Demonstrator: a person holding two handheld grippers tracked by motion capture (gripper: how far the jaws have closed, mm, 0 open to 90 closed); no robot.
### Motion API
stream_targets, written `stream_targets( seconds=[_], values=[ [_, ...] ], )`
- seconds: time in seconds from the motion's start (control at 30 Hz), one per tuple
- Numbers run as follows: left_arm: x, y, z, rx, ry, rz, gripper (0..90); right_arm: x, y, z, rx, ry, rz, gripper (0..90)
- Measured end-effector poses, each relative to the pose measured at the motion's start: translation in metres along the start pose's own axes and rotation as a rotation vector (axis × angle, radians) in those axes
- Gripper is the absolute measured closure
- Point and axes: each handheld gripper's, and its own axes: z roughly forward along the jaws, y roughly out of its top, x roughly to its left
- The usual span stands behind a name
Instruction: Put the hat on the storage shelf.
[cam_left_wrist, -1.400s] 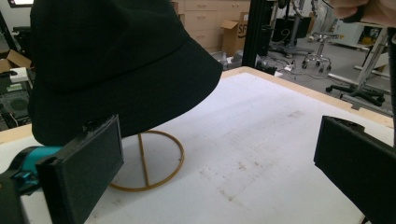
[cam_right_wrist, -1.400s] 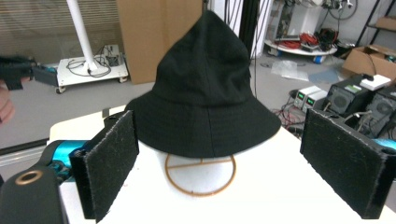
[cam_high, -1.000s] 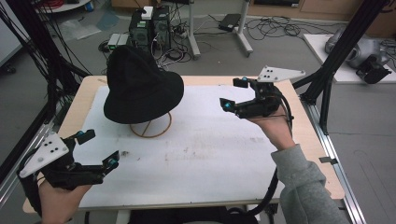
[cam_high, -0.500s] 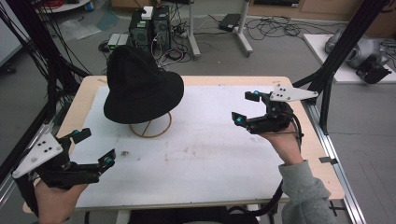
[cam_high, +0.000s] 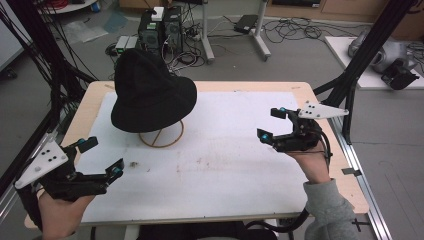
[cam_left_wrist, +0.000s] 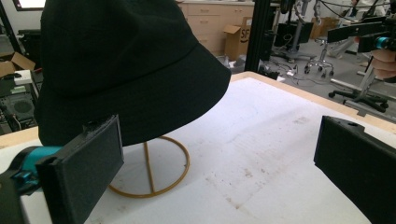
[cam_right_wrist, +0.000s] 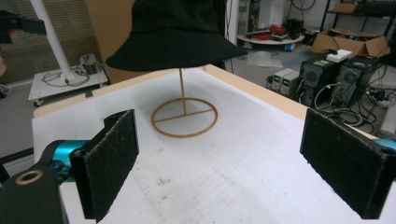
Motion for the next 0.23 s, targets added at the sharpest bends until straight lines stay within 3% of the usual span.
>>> stream_targets(
  seconds=[0.23],
  values=[
    [-0.0010, 0.0017, 0.0026, 0.007, 0.003, 0.009, 1.7, 0.0014, -0.0051, 0.0011, 0.024, -0.002, -0.010, 10.8]
  ],
)
